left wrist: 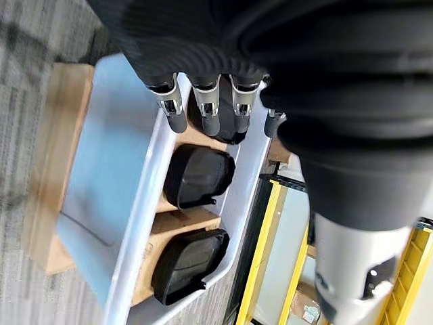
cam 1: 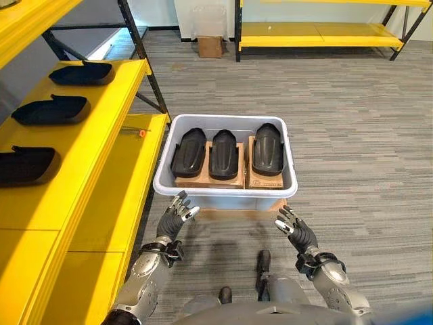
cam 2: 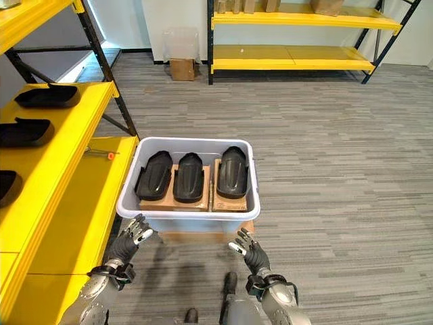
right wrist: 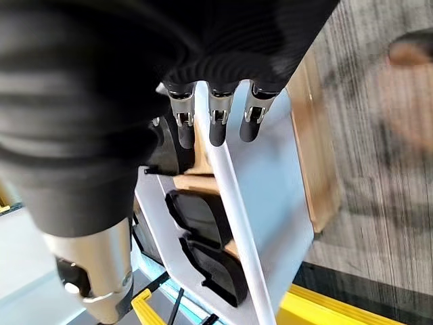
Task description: Move parts from the plastic box to the shelf.
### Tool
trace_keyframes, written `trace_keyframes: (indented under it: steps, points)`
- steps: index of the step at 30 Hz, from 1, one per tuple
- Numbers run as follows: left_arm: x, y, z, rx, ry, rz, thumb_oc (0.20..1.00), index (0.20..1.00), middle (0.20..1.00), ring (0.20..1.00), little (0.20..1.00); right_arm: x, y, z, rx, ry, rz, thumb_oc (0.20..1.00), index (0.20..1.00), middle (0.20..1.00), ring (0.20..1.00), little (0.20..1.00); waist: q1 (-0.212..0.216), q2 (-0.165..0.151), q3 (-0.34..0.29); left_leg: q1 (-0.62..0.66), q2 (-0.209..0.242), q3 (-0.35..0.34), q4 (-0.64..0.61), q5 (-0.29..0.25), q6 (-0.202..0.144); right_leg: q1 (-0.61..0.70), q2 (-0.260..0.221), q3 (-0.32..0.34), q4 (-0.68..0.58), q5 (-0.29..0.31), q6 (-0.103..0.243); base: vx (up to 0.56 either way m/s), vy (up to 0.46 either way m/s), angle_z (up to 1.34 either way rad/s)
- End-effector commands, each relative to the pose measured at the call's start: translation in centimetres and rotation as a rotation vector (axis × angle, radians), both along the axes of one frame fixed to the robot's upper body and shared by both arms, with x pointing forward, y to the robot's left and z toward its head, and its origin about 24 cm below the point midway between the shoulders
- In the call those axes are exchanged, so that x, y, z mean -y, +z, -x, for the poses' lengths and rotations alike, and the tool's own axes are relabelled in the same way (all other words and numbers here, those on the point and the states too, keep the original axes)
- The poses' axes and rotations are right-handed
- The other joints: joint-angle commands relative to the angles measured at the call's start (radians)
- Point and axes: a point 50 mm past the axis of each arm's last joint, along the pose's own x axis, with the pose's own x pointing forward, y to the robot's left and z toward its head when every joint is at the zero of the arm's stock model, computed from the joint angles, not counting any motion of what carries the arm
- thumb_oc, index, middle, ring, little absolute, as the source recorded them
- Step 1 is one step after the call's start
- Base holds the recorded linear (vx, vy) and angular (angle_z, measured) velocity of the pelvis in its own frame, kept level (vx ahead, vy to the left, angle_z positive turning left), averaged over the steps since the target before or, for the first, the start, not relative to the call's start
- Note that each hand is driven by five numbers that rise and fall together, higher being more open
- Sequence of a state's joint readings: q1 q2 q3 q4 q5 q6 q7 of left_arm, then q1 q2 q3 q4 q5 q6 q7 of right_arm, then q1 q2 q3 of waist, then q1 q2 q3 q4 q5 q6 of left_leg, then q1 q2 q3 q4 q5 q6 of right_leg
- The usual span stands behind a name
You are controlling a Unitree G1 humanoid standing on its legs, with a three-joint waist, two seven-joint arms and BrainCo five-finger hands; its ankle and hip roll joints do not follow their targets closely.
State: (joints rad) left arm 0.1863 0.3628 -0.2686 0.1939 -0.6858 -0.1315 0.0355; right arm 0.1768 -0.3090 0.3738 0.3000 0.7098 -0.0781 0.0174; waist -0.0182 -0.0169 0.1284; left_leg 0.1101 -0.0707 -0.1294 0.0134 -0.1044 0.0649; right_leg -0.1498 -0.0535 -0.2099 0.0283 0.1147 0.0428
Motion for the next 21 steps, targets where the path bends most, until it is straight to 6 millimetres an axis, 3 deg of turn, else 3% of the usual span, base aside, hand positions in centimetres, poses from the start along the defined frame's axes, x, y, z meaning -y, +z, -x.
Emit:
trace_keyframes:
  steps: [1, 11, 12, 13, 16, 18, 21]
  points:
    - [0.0, 1.9, -0.8, 0.110, -0.036, -0.003, 1.000, 1.000, 1.000, 1.000, 1.000, -0.1, 2.1, -1.6, 0.125, 0.020, -0.012, 1.000, 1.000, 1.000, 1.000, 1.000, -0.006, -0.031, -0.040, -0.006, -0.028, 0.053, 0.041, -0.061, -0.010, 0.037, 0.012, 0.042, -0.014, -0.056, 0.046, 0.16, -0.101, 0.05]
    - [0.2, 1.8, -1.0, 0.104, -0.007, 0.025, 1.000, 1.000, 1.000, 1.000, 1.000, 0.6, 2.4, -2.0, 0.140, -0.001, 0.007, 1.000, 1.000, 1.000, 1.000, 1.000, -0.019, -0.022, -0.065, 0.006, 0.033, 0.056, 0.119, -0.069, -0.060, 0.061, 0.042, 0.028, 0.048, -0.152, 0.007, 0.14, -0.107, 0.08]
    - [0.2, 1.8, -1.0, 0.104, -0.005, 0.030, 1.000, 1.000, 1.000, 1.000, 1.000, 0.6, 2.3, -2.0, 0.136, 0.000, 0.011, 1.000, 1.000, 1.000, 1.000, 1.000, -0.017, -0.025, -0.064, -0.008, 0.036, 0.060, 0.161, -0.062, -0.070, 0.075, 0.048, 0.029, 0.038, -0.157, 0.002, 0.08, -0.133, 0.00]
    - [0.3, 1.8, -1.0, 0.106, -0.002, 0.041, 1.000, 1.000, 1.000, 1.000, 1.000, 0.7, 2.5, -2.1, 0.147, -0.001, 0.009, 1.000, 1.000, 1.000, 1.000, 1.000, -0.008, -0.037, -0.047, -0.090, 0.042, 0.068, 0.354, -0.006, -0.099, 0.109, 0.054, 0.039, 0.011, -0.159, -0.015, 0.07, -0.165, 0.02]
    - [0.4, 1.8, -1.0, 0.108, -0.002, 0.054, 1.000, 1.000, 1.000, 1.000, 1.000, 1.2, 2.7, -2.3, 0.154, -0.003, 0.017, 1.000, 1.000, 1.000, 1.000, 1.000, 0.012, -0.053, 0.002, -0.212, 0.028, 0.064, 0.588, 0.081, -0.132, 0.151, 0.051, 0.038, -0.014, -0.163, -0.037, 0.01, -0.116, 0.14]
    - [0.4, 1.8, -0.9, 0.107, 0.000, 0.060, 1.000, 1.000, 1.000, 1.000, 1.000, 1.2, 2.7, -2.3, 0.155, 0.000, 0.019, 1.000, 1.000, 1.000, 1.000, 1.000, 0.019, -0.055, 0.009, -0.225, 0.027, 0.068, 0.609, 0.088, -0.129, 0.161, 0.052, 0.038, -0.023, -0.165, -0.041, 0.04, -0.042, 0.03]
    - [0.2, 1.7, -0.8, 0.097, 0.013, 0.063, 1.000, 1.000, 1.000, 1.000, 1.000, 1.2, 2.7, -2.3, 0.155, -0.002, 0.026, 1.000, 1.000, 1.000, 1.000, 1.000, 0.026, -0.074, 0.015, -0.263, 0.113, 0.088, 0.466, 0.057, -0.098, 0.175, 0.035, 0.043, -0.034, -0.177, -0.034, 0.10, 0.007, -0.03]
